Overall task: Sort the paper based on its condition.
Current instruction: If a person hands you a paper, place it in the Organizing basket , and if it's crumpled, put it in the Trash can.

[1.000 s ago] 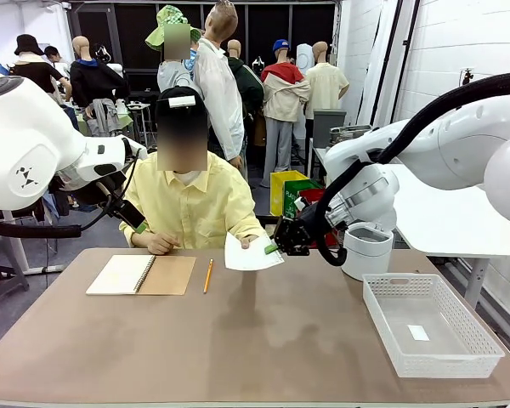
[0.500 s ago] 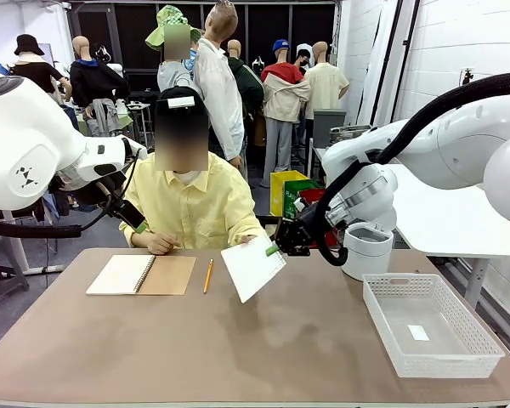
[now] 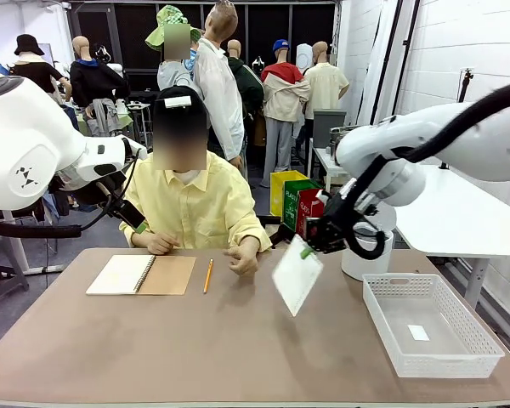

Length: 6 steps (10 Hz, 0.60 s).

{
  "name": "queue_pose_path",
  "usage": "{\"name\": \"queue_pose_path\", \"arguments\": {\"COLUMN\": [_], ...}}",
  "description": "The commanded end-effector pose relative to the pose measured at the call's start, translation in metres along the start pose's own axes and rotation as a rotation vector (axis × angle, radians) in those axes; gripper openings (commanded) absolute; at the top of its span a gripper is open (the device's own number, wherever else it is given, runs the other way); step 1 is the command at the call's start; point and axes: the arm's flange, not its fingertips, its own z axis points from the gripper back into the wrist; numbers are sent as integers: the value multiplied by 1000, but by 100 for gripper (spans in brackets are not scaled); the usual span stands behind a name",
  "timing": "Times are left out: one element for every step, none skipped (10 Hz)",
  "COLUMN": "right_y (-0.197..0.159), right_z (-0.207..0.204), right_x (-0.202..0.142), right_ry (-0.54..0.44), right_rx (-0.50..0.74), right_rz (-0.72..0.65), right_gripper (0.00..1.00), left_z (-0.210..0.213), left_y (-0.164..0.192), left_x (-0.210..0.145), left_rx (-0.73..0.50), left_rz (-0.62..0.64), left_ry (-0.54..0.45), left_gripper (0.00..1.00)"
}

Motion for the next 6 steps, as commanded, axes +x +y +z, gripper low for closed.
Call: {"name": "queue_pose_path", "arguments": {"right_y": [-14,-24,-34,-47,-58,-67], "right_z": [28,44,58,69,80,93], "right_x": [-39,-52,-65,-76,-83,-86], "right_ry": [-47,-73,-104,-137,-177,-197], "right_rx": [-114,-146,-177,-223,-277,-319], "right_rz": [-73,-117,-150,-165,-168,-180], "right_gripper": [0,0,0,0,0,0], "left_z": [1,1,1,1,1,1], "left_y": [1,1,1,1,1,1], "left_x": [0,0,0,0,0,0], "left_rx": [1,1,1,1,1,1], "left_rz": [0,0,0,0,0,0], "left_ry": [-1,-1,-1,-1,-1,-1], "left_gripper": [100,100,100,100,100,100]}}
